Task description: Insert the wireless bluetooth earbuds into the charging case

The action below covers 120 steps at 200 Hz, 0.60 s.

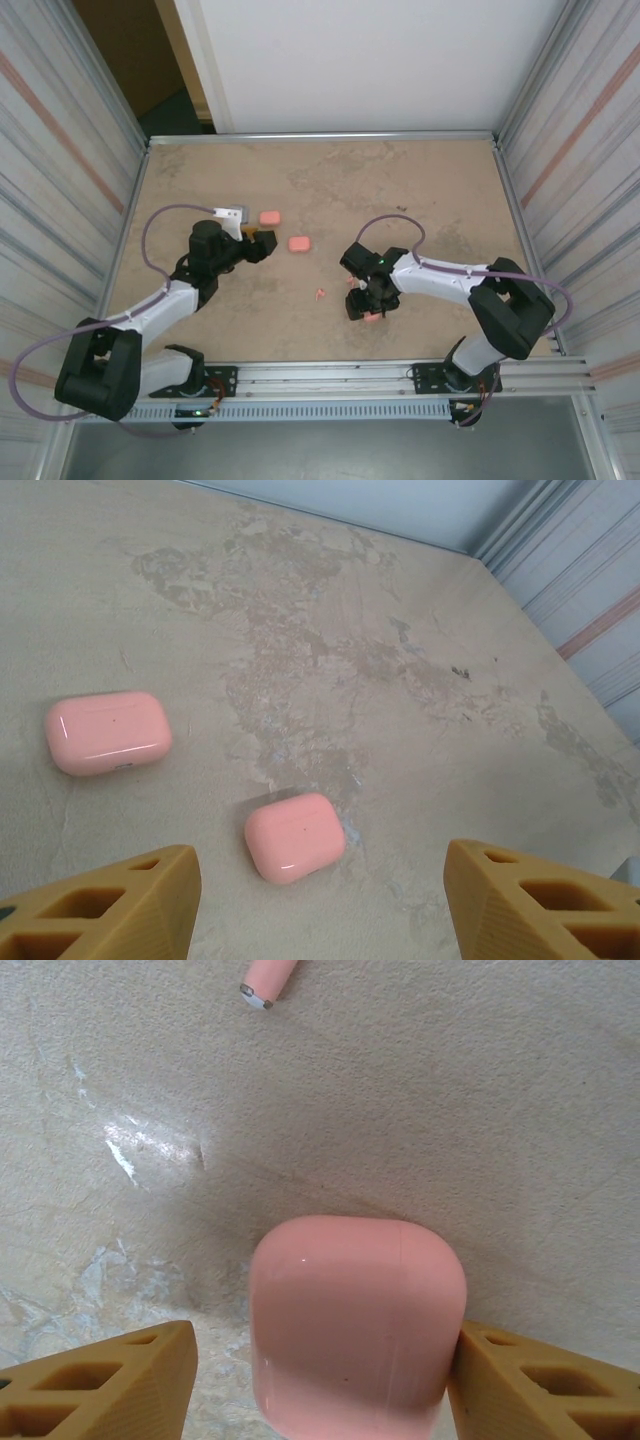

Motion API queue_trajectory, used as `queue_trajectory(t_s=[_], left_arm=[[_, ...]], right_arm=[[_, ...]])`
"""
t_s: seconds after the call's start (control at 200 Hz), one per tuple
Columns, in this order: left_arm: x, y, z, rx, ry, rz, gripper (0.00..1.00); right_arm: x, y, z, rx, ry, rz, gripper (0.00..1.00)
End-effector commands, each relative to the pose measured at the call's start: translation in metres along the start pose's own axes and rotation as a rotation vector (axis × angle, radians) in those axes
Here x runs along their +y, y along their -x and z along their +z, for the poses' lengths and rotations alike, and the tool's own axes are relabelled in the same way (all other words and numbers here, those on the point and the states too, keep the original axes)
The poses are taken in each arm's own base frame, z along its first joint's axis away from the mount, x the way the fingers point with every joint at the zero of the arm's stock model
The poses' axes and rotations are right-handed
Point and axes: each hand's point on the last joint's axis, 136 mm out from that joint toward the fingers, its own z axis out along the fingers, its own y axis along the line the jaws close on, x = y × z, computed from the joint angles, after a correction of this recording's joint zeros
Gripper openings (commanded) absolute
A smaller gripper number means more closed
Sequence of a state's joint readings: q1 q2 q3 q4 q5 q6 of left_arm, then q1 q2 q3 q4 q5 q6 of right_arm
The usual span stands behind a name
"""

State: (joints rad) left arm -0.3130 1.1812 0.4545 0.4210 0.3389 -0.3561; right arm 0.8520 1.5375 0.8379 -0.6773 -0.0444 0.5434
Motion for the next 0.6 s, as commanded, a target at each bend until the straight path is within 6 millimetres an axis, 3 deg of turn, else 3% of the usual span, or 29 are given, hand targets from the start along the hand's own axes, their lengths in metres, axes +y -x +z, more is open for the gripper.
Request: queue_trajectory(t_s=[0.0,0.281,0.396,0.471,0.596], left_arm=[[-0.002,0.012,0.0,-0.037,-0.011,0.007,0.65],[-0.001,0.014,-0.001,-0.038,-0.005,0.008,0.65],[-0.001,0.016,-0.001,-0.041,-0.008,0.008,0.65],[-0.002,0.017,-0.001,-0.044,-0.008,0.008,0.65],[-0.004,0.02,-0.003,-0.045,-0.011,0.014,0.65]], right_arm=[[-0.006,0.0,0.0,0.011,-0.057,0.015,0.62],[-0.006,-0.002,0.007,0.03,-0.08,-0.001,0.57],[-0.004,-0.003,0.009,0.039,-0.08,-0.012,0.49],[-0.004,-0.002,0.007,0.032,-0.08,-0.024,0.43],[-0.003,0.007,-0.004,-0.021,-0.087,-0.05,0.42]])
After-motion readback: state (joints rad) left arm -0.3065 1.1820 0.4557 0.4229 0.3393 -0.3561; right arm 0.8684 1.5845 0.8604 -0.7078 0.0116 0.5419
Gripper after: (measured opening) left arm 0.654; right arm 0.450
